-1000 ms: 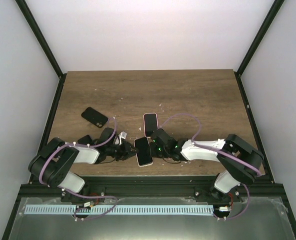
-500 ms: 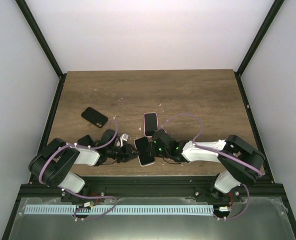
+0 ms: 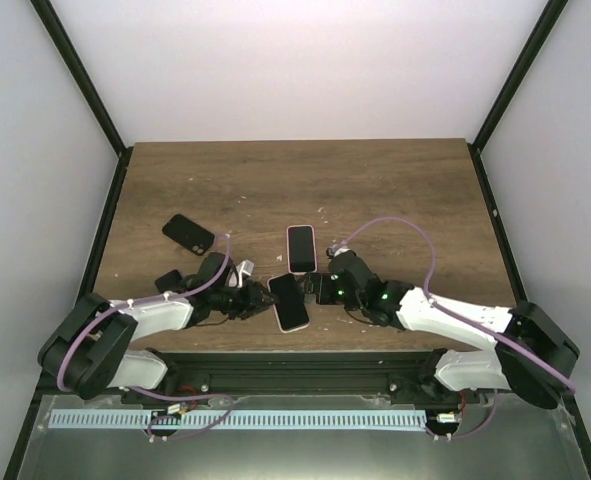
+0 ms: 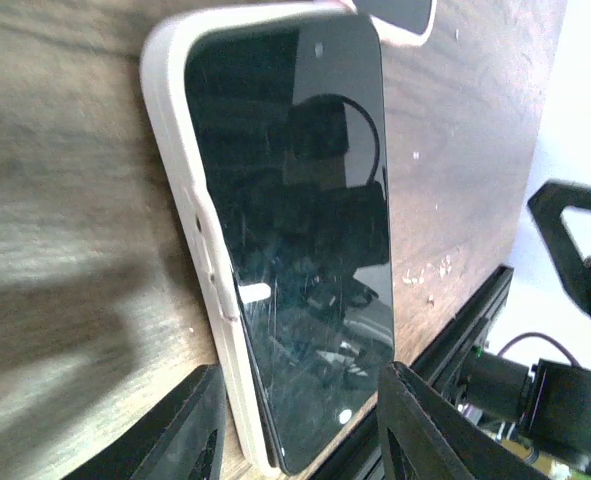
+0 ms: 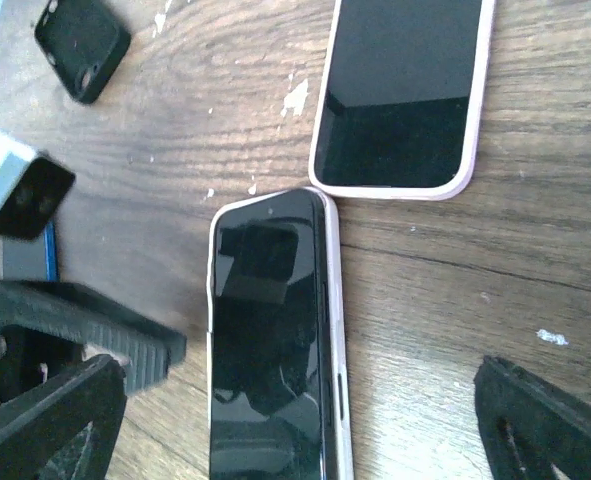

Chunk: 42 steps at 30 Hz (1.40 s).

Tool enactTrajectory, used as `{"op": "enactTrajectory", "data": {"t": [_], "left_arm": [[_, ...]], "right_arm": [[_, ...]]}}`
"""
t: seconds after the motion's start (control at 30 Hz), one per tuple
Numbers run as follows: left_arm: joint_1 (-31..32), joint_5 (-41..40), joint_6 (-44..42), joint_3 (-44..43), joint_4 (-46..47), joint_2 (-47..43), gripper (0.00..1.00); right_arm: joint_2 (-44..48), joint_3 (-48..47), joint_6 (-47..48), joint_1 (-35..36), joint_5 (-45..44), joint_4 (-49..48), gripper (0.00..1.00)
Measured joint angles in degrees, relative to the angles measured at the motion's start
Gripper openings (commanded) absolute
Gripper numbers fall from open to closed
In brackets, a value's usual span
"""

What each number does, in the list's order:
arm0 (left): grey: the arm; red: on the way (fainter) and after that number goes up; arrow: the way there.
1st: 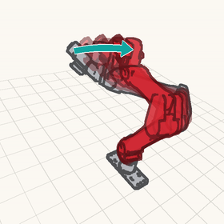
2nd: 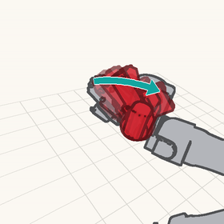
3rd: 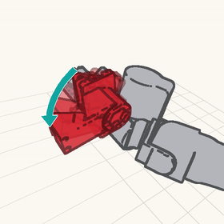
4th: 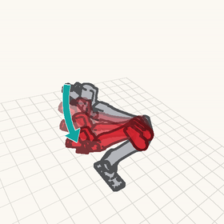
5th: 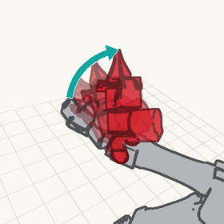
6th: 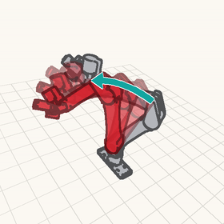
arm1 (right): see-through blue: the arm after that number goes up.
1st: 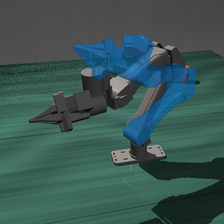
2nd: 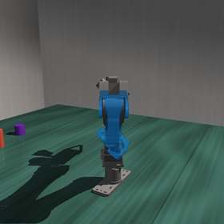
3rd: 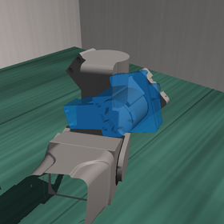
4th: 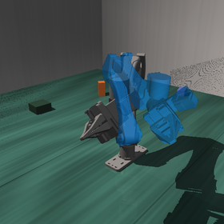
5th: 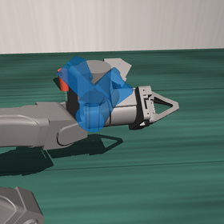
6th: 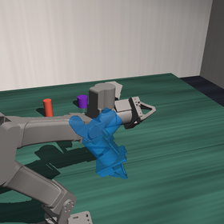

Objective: Put the phone into the phone case

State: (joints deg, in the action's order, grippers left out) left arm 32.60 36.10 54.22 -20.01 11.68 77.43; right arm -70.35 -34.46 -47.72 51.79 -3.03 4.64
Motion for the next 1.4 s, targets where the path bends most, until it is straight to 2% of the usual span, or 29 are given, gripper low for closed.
{"op": "enactTrajectory", "data": {"t": [0.27, 0.37, 0.63, 0.83, 0.97, 1.07, 1.13, 1.3, 1.4], "left_arm": [[-3.50, -1.31, -3.26, -2.40, -3.87, 0.87, 0.39], [-3.78, -1.20, -3.80, -2.58, -4.35, 2.32, 0.38], [-3.80, -0.39, -4.35, -3.19, -4.46, 3.82, 0.35], [-3.78, 0.79, -4.09, -3.08, -3.85, 5.55, 0.33], [-2.86, 1.55, -3.19, -2.51, -2.36, 6.40, 0.28], [-1.90, 1.86, -1.81, -2.23, -0.50, 7.19, 0.28], [-1.86, 1.95, -0.63, -1.49, 1.11, 7.28, 0.26], [-1.77, 1.29, 1.29, -0.68, 2.47, 7.28, 0.16], [-1.68, 0.68, 0.85, -0.94, 1.38, 7.19, 0.15]], "right_arm": [[-4.44, 0.09, 6.71, -1.62, 7.93, -1.33, 0.54], [-8.48, 0.07, 6.88, -2.23, 10.62, -2.69, 0.48], [-15.12, 0.04, 6.45, -2.67, 16.39, -7.21, 0.23], [-18.16, 0.04, 4.17, -2.93, 19.61, -10.27, 0.16], [-18.97, 0.61, 1.03, -3.28, 21.22, -13.86, 0.10], [-19.06, 1.62, -1.81, -3.45, 22.01, -16.44, 0.09], [-19.12, 2.21, -3.23, -3.39, 21.84, -17.57, 0.09], [-19.15, 2.38, -5.22, -2.36, 19.71, -17.92, 0.13], [-19.15, 2.38, -5.57, -2.12, 18.97, -17.75, 0.24]]}}
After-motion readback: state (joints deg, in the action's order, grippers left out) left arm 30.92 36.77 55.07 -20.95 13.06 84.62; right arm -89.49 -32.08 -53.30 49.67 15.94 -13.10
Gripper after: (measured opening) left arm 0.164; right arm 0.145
